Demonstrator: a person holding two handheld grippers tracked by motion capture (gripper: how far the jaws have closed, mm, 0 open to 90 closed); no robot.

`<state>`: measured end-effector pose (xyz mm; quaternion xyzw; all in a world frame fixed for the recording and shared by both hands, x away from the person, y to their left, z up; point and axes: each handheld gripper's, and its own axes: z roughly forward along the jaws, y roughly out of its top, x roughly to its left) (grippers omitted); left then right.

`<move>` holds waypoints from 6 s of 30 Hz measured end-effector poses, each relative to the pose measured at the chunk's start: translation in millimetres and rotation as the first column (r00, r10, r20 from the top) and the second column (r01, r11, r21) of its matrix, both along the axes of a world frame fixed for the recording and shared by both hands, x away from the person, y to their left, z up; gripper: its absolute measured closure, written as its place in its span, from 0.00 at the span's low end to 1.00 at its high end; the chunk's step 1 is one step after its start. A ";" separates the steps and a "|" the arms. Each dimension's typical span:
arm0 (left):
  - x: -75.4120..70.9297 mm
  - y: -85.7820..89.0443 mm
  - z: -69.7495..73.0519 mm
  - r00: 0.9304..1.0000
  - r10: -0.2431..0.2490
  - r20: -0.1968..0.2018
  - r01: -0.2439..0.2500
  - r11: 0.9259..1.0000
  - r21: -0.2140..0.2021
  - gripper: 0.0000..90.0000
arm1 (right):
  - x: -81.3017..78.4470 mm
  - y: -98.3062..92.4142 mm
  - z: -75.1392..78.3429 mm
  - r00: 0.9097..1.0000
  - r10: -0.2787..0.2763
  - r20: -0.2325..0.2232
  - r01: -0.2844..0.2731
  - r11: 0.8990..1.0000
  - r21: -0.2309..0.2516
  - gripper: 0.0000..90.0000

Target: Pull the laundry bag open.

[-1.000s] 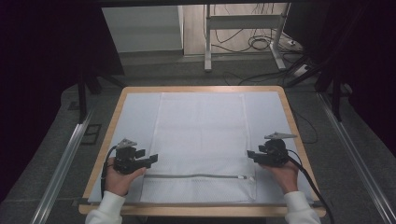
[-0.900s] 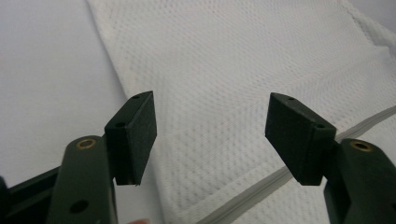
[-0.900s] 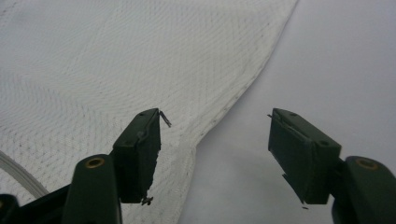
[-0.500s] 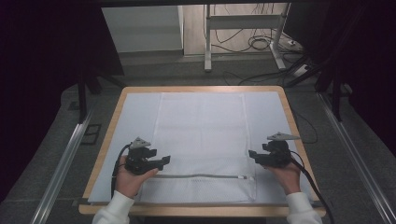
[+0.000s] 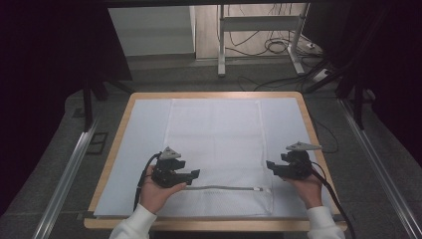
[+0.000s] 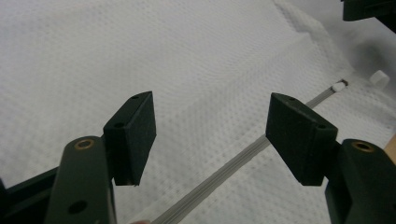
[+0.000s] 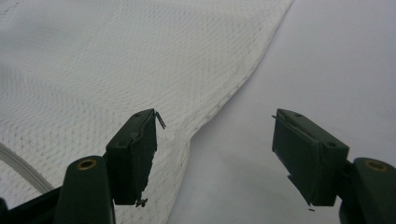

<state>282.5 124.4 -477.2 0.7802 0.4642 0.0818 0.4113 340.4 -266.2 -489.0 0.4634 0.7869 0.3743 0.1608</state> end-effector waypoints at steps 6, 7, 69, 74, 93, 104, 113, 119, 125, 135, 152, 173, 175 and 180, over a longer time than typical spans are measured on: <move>-0.7 -15.8 3.2 0.999 -0.041 0.000 0.041 0.999 -0.008 0.37 | -1.6 -1.0 0.9 1.000 -0.007 0.006 0.007 1.000 0.002 0.34; -0.7 -15.8 3.2 0.999 -0.041 0.000 0.041 0.999 -0.008 0.37 | -1.7 -1.0 1.0 1.000 -0.006 0.006 0.006 1.000 0.003 0.34; 3.9 -144.4 -15.5 0.963 -0.248 -0.110 0.247 0.969 -0.023 0.37 | -2.5 -5.3 5.3 1.000 -0.023 0.006 0.023 0.999 0.032 0.33; 7.4 -153.4 -16.3 0.958 -0.258 -0.127 0.256 0.966 -0.034 0.38 | -2.4 -4.7 4.7 1.000 -0.023 0.002 0.023 0.999 0.032 0.33; 15.2 -170.4 -24.2 0.948 -0.254 -0.190 0.252 0.967 -0.034 0.43 | -2.3 -5.9 4.9 0.999 -0.051 0.005 0.051 0.999 0.013 0.32; 18.5 -177.5 -32.9 0.940 -0.255 -0.229 0.251 0.967 -0.045 0.46 | -2.8 -7.2 6.2 0.998 -0.056 0.018 0.056 0.998 0.009 0.32; 17.1 -181.2 -36.5 0.931 -0.269 -0.248 0.262 0.963 -0.061 0.48 | -3.2 -6.2 6.0 0.998 -0.055 0.023 0.055 0.998 0.002 0.32; 17.3 -183.2 -39.0 0.927 -0.274 -0.257 0.266 0.962 -0.068 0.49 | -3.1 -6.4 6.0 0.998 -0.058 0.026 0.058 0.998 -0.001 0.32; 18.6 -186.7 -41.8 0.916 -0.291 -0.276 0.273 0.957 -0.102 0.50 | -3.5 -6.1 6.5 0.998 -0.058 0.026 0.058 0.998 0.002 0.32; 17.7 -186.2 -43.6 0.929 -0.269 -0.255 0.256 0.963 -0.087 0.64 | -3.2 -6.7 6.5 0.998 -0.061 0.027 0.061 0.998 -0.002 0.32; 21.2 -186.6 -45.9 0.926 -0.279 -0.253 0.265 0.960 -0.089 0.80 | -2.9 -6.5 6.1 0.998 -0.058 0.024 0.058 0.998 -0.003 0.32; 19.3 -189.4 -45.9 0.930 -0.296 -0.220 0.288 0.955 -0.068 0.95 | -2.7 -6.9 6.2 0.998 -0.059 0.025 0.059 0.998 -0.007 0.32; 20.1 -188.6 -44.7 0.928 -0.297 -0.225 0.286 0.955 -0.079 0.95 | -2.6 -7.3 6.4 0.998 -0.060 0.026 0.060 0.998 -0.008 0.32; 20.5 -187.2 -40.0 0.928 -0.304 -0.214 0.296 0.953 -0.073 0.96 | -2.7 -8.0 7.1 0.998 -0.060 0.027 0.060 0.998 -0.005 0.32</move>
